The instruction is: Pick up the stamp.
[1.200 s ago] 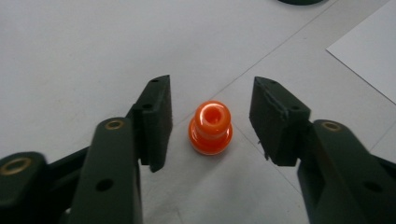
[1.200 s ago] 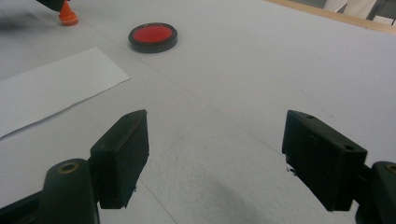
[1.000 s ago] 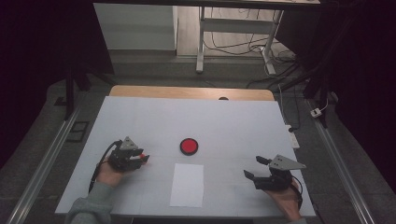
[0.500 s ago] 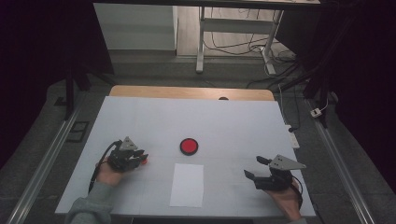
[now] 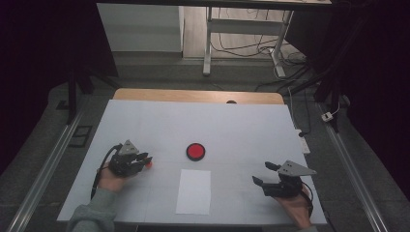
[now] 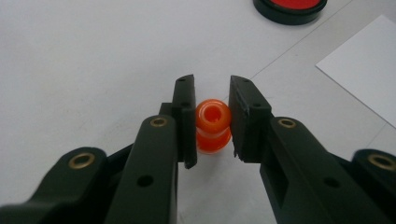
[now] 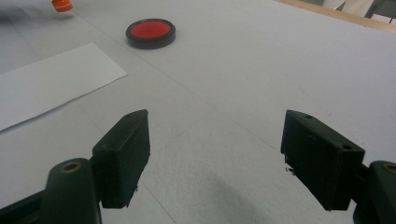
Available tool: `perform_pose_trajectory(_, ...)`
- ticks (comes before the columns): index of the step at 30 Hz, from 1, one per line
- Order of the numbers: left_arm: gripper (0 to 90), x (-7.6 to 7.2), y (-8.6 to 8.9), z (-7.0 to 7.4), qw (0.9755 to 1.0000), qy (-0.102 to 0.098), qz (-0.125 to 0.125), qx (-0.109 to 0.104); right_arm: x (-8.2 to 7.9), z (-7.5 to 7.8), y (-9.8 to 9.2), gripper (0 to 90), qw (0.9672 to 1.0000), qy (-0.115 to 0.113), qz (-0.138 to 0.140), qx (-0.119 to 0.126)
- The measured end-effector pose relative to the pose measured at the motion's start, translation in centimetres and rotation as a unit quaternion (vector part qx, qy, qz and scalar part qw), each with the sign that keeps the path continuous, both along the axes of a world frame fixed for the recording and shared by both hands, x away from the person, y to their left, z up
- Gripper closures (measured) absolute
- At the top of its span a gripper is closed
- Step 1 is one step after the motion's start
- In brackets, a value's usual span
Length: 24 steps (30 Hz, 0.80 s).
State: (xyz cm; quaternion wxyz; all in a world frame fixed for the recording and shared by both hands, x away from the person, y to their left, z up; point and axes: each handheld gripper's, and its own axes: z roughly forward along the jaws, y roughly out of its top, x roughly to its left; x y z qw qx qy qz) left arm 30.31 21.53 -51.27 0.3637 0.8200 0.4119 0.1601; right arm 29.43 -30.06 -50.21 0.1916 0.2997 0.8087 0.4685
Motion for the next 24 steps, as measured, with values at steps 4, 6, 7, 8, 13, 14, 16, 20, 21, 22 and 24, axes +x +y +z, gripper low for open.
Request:
perform_pose_trajectory(4, 73.0, -0.1, 0.2, 0.2, 0.9999, -0.005, 0.001, -0.013, 0.0, 0.1, -0.1, 24.0, 1.0000, -0.002, -0.004, 0.005)
perform_pose_trajectory(6, 73.0, -0.1, 0.2, 0.3, 0.9998, -0.005, 0.000, -0.017, 0.0, 0.1, -0.2, 24.3, 1.0000, -0.002, -0.006, 0.004)
perform_pose_trajectory(7, 73.0, -0.1, 0.3, 0.4, 0.9997, -0.006, 0.001, -0.025, 0.0, 0.1, -0.2, 24.4, 1.0000, -0.002, -0.008, 0.003)
perform_pose_trajectory(8, 73.0, -0.2, 0.3, 0.4, 0.9996, -0.008, 0.001, -0.027, 0.0, 0.1, -0.2, 24.6, 1.0000, -0.002, -0.008, 0.002)
perform_pose_trajectory(13, 73.0, -0.4, 0.2, 1.0, 0.9990, -0.018, 0.000, -0.041, 0.0, 0.1, -0.1, 24.8, 1.0000, -0.002, -0.006, 0.000)
perform_pose_trajectory(14, 73.0, -0.4, 0.2, 1.0, 0.9990, -0.018, 0.000, -0.041, 0.0, 0.1, -0.1, 24.8, 1.0000, -0.002, -0.006, 0.000)
perform_pose_trajectory(16, 73.0, -0.5, 0.1, 1.3, 0.9986, -0.023, -0.003, -0.047, 0.0, 0.1, -0.1, 24.8, 1.0000, -0.002, -0.006, 0.000)
perform_pose_trajectory(20, 73.0, -0.7, 0.0, 1.8, 0.9979, -0.030, -0.007, -0.057, 0.0, 0.1, -0.1, 24.8, 1.0000, -0.002, -0.007, 0.001)
perform_pose_trajectory(21, 72.9, -0.7, 0.0, 1.8, 0.9979, -0.030, -0.007, -0.057, 0.0, 0.1, -0.1, 24.8, 1.0000, -0.002, -0.007, 0.001)
perform_pose_trajectory(22, 72.9, -0.7, -0.1, 2.1, 0.9974, -0.033, -0.009, -0.063, 0.0, 0.1, -0.1, 24.8, 1.0000, -0.001, -0.007, 0.001)
perform_pose_trajectory(24, 73.0, -0.8, -0.1, 2.1, 0.9973, -0.035, -0.009, -0.064, 0.0, 0.1, -0.1, 24.8, 1.0000, -0.001, -0.007, 0.001)
